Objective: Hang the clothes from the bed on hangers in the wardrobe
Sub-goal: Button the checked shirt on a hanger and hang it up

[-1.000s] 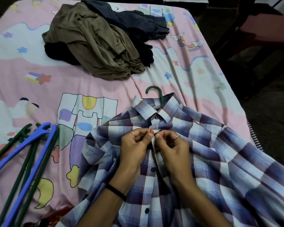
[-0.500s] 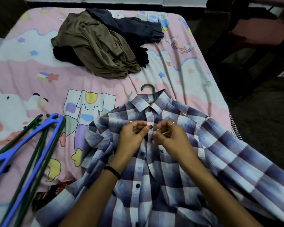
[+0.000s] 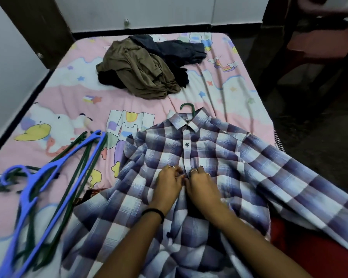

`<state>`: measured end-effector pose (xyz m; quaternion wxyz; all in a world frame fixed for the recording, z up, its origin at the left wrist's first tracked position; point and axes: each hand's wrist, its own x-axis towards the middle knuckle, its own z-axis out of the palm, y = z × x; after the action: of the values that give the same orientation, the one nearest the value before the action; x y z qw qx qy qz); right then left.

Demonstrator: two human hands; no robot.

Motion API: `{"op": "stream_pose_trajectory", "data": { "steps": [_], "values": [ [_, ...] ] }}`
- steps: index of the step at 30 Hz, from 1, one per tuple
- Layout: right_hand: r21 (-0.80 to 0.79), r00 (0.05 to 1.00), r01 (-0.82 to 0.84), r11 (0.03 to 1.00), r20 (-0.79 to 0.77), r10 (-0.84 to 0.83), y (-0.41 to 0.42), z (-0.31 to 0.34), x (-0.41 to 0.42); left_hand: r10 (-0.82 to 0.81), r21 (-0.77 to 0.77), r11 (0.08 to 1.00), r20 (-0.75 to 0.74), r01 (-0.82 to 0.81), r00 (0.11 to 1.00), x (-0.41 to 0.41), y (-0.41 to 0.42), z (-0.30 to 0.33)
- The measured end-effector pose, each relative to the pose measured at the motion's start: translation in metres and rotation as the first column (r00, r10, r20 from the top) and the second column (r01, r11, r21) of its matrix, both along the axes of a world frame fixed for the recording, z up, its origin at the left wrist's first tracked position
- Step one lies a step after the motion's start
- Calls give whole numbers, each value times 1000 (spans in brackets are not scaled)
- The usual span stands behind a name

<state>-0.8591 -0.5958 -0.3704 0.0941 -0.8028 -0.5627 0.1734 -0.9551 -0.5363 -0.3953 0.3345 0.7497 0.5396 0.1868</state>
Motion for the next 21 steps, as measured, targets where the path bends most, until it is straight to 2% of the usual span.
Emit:
{"op": "stream_pose_trajectory", "data": {
  "steps": [3,7,11,14,21],
  "values": [
    [28,995,43,999,94,-46,8,-9,-4,31,30,999,-24,-31,999,5,-1,3],
    [35,994,60,998,94,-63,12,-6,-4,36,30,999,-72,-34,997,11,-2,12],
    [111,976,149,983,-176,-128,9,2,13,49,36,998,-38,-48,998,11,-5,20],
    [171,944,134,976,-321,-73,4,11,23,54,5,999,8,-54,999,11,-8,26],
    [224,884,265,938,-445,-144,-14,8,27,102,-126,989,177,-80,979,12,-26,29]
  ]
}}
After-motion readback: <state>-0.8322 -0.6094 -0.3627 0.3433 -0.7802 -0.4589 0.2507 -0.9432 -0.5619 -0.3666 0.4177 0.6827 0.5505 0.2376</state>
